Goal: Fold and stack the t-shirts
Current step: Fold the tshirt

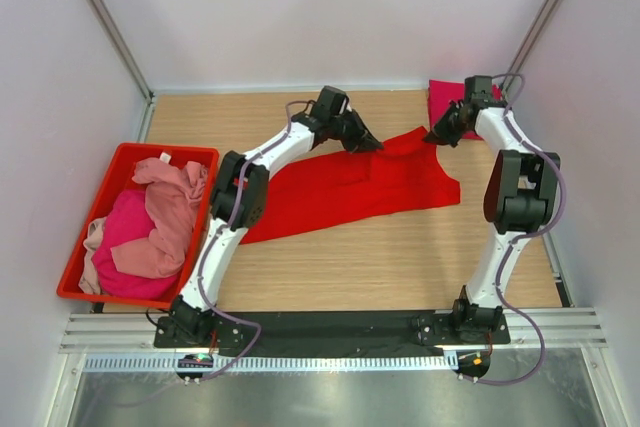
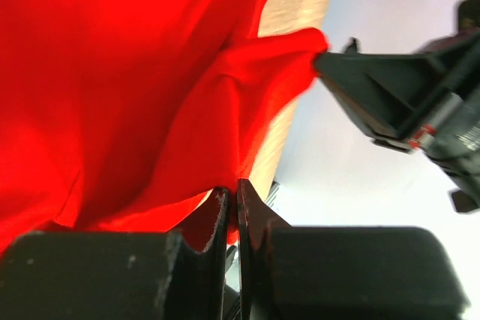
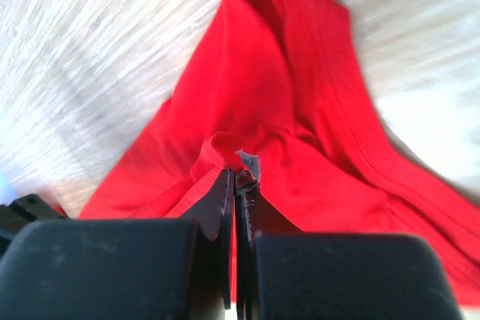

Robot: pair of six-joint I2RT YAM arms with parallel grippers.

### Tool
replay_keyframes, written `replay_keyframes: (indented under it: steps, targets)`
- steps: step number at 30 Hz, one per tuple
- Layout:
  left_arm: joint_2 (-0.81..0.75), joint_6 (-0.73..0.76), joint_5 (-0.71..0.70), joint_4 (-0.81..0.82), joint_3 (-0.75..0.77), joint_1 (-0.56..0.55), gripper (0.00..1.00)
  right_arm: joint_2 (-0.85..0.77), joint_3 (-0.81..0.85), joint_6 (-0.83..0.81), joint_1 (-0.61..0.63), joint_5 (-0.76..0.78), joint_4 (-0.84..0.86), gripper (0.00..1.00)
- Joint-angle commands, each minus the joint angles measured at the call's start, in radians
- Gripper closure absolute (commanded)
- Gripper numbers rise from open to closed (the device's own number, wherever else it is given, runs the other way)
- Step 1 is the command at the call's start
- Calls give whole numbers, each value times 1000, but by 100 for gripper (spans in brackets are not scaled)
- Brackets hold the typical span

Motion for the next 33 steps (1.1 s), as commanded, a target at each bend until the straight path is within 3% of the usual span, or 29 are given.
replay_keyframes:
  steps: [1,19,33]
  targets:
    - [39,-3,66,28,47,17,92,39,43,40,10,-51,69,99]
    - [37,5,63,-8,-14,61,90,150,170,108,33,-149,141,99]
    - [53,8,84,-29,-12,92,90,225,264,62,50,-137,60,99]
